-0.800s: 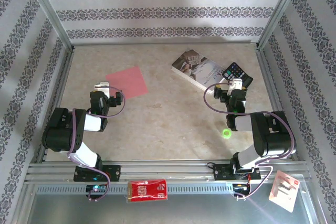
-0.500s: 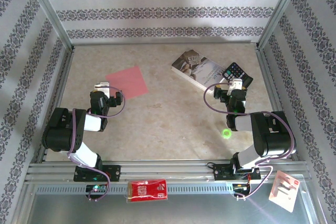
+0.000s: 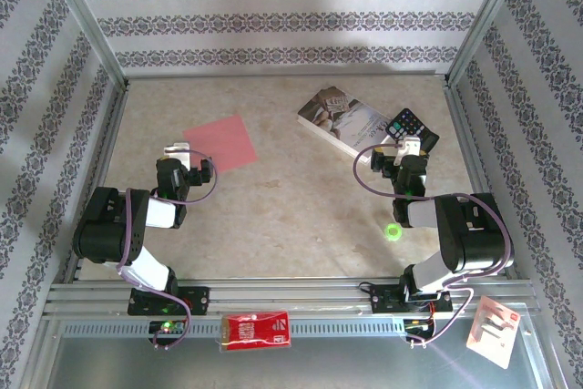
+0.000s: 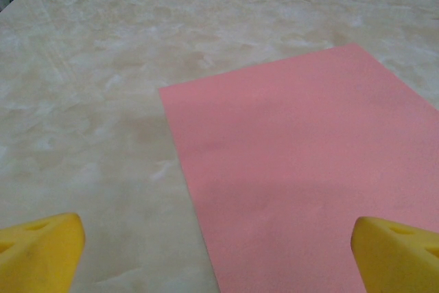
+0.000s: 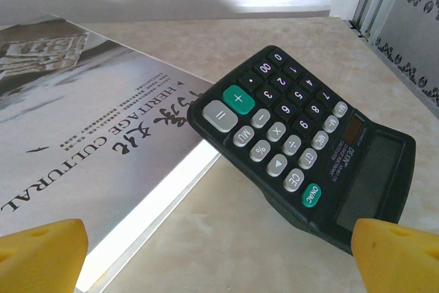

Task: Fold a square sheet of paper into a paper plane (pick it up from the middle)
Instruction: Move the square sheet of paper to the center of the table.

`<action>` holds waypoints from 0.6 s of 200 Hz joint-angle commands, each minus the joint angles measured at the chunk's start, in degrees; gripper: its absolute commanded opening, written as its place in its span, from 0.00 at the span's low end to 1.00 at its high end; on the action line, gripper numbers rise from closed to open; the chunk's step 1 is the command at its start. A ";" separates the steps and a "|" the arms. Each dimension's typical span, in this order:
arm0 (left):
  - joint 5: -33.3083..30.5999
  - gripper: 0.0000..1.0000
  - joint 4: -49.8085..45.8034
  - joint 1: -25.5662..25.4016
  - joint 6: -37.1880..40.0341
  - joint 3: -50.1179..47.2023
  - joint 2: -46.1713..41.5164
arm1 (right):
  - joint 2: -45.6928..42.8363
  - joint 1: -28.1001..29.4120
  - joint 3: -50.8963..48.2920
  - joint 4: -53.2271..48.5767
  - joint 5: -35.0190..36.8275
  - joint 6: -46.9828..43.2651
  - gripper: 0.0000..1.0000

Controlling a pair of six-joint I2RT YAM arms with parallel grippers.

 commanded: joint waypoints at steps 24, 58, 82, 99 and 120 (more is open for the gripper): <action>0.53 1.00 2.11 0.72 1.10 0.87 -0.36 | -0.12 -0.16 1.02 0.95 -1.14 -0.28 0.98; 0.65 1.00 2.11 0.71 1.09 0.83 -0.36 | -0.12 -0.11 1.04 0.92 -1.10 -0.28 0.98; -0.53 1.00 3.97 0.71 0.42 -0.10 -0.54 | -0.60 0.21 0.93 1.12 -0.31 -0.73 0.98; -2.47 1.00 3.48 0.71 -0.21 -1.04 -3.43 | -3.90 1.79 0.27 0.10 4.17 -1.35 0.98; -3.37 1.00 -3.75 0.72 -0.34 -0.50 -10.50 | -12.28 2.66 0.88 -9.16 12.21 0.77 0.98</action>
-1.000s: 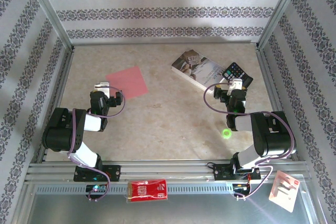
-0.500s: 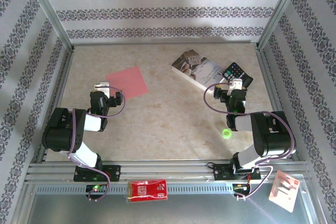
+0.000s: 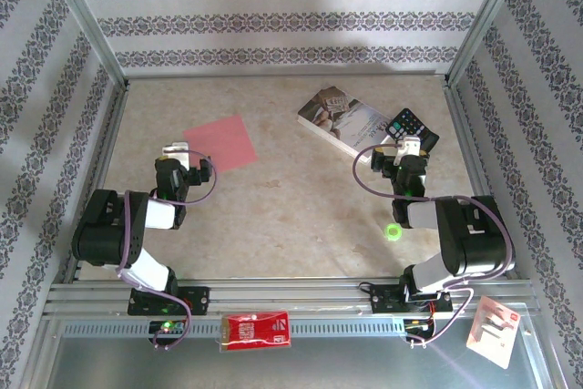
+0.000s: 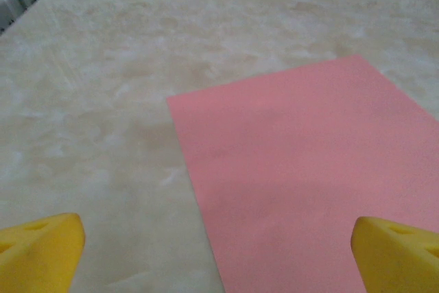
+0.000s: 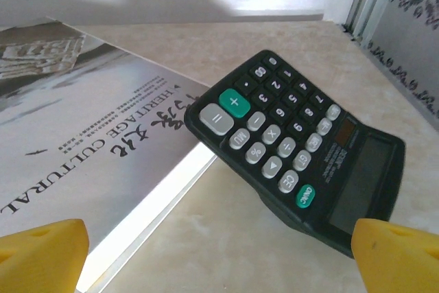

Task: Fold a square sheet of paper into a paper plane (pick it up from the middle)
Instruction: Move the square sheet of paper to the center of the table.

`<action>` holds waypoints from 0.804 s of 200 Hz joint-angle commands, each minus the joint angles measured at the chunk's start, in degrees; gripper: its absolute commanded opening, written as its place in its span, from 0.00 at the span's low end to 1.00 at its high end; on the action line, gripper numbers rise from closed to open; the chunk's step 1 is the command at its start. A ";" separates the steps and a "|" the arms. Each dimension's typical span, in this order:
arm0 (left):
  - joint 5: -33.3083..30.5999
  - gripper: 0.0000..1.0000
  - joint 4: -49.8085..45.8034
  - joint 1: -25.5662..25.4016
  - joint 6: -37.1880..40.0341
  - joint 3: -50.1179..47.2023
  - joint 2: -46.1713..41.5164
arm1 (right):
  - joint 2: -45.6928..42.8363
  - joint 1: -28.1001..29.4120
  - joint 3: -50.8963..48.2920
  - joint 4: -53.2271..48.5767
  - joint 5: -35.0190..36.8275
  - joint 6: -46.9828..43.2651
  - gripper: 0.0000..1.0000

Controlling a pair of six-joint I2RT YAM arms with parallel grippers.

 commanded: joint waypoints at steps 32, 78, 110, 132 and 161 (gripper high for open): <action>-6.03 1.00 -25.04 0.71 -8.57 5.51 -20.38 | -23.25 -0.43 4.56 -29.31 11.21 10.26 0.98; 8.05 1.00 -47.73 0.64 -25.18 13.92 -25.47 | -27.56 -6.01 15.61 -56.58 -7.74 24.20 0.98; 11.71 1.00 -57.29 -5.34 -27.55 18.38 -23.36 | -24.61 3.99 19.98 -61.73 -9.97 23.32 0.98; 5.24 1.00 -62.93 -14.58 -24.27 22.05 -19.97 | -20.00 14.05 22.56 -63.55 -3.58 20.42 0.98; -2.95 1.00 -65.38 -17.30 -22.64 27.50 -9.68 | -11.65 22.33 25.82 -62.61 -1.26 19.95 0.98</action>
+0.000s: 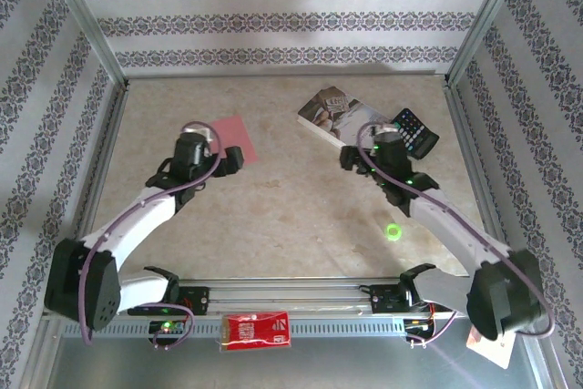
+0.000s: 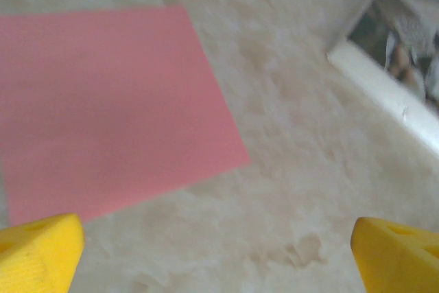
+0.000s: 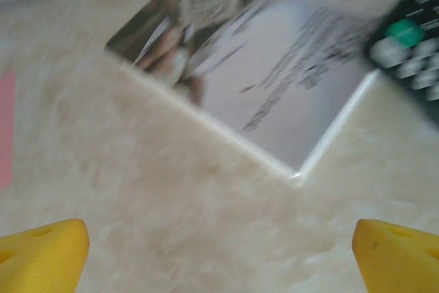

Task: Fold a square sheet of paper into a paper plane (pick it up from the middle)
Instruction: Move the square sheet of paper to the center of the table.

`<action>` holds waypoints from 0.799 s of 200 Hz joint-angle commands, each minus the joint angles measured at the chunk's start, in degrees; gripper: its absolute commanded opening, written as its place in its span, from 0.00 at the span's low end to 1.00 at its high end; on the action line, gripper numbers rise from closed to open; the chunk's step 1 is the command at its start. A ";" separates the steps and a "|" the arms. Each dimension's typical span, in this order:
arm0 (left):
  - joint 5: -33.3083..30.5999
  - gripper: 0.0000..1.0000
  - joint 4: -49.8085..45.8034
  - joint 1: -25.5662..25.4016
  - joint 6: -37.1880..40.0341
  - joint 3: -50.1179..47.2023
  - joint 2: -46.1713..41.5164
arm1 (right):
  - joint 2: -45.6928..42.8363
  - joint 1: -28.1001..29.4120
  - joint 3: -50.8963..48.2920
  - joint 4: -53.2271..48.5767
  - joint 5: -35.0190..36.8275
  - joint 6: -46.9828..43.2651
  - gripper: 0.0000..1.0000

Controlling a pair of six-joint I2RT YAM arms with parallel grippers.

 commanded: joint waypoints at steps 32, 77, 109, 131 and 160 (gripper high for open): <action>-12.58 1.00 -14.30 2.53 4.46 17.98 23.10 | 10.21 8.47 5.78 -1.61 1.54 -0.79 0.98; -11.50 1.00 -21.36 5.53 7.45 34.01 40.16 | 9.67 9.42 5.33 -0.61 1.09 -0.42 0.98; -9.88 1.00 -26.98 5.44 10.26 43.83 48.85 | 8.76 9.18 4.97 -0.78 0.75 -0.43 0.98; -7.85 1.00 -29.21 4.94 11.98 46.74 51.41 | 7.78 8.74 4.59 -1.10 0.90 -0.38 0.98; -3.22 1.00 -29.77 2.15 15.08 45.23 50.95 | 6.19 7.30 3.31 -0.63 0.13 0.15 0.98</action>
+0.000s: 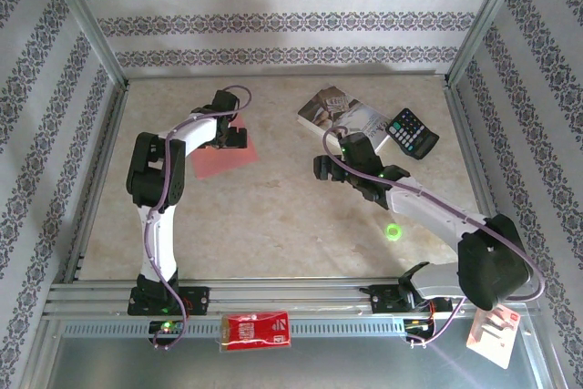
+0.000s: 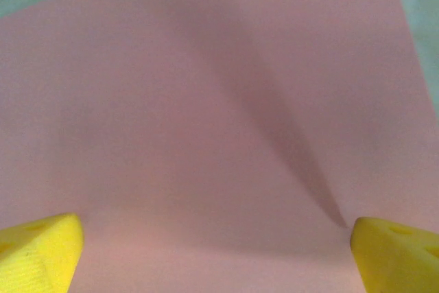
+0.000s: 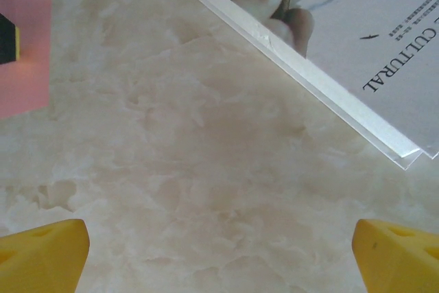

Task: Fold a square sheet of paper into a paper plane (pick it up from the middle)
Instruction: Move the square sheet of paper to the center of the table.

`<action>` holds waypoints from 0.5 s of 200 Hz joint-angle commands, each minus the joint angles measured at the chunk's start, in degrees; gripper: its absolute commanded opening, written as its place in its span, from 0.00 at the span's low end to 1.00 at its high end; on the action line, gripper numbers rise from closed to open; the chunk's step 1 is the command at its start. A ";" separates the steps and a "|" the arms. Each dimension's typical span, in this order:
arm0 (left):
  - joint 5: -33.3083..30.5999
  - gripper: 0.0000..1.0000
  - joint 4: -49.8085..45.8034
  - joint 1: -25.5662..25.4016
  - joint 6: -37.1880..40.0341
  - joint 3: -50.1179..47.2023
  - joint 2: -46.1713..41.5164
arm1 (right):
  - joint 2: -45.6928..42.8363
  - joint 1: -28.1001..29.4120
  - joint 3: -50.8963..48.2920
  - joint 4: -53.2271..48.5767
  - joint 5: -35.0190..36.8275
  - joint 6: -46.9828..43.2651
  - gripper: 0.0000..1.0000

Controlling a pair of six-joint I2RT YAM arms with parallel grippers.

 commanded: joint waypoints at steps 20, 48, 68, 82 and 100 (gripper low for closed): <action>7.71 0.99 -4.66 -6.60 6.21 -4.52 -2.12 | -2.81 -2.73 -1.48 0.39 -1.52 0.55 0.98; 13.52 0.98 -2.00 -12.47 8.54 -10.37 -6.51 | -4.20 -4.97 -2.50 0.33 -2.74 0.92 0.98; 16.25 0.98 -1.53 -16.95 11.31 -12.78 -9.33 | -5.92 -6.80 -3.52 -0.07 -3.47 1.12 0.98; 16.36 0.98 -2.17 -18.99 12.23 -13.67 -11.50 | -7.34 -7.90 -4.51 -0.20 -3.73 1.54 0.98; 13.72 0.98 -1.48 -19.15 8.82 -16.21 -16.19 | -9.18 -8.81 -5.76 -0.23 -3.93 2.04 0.98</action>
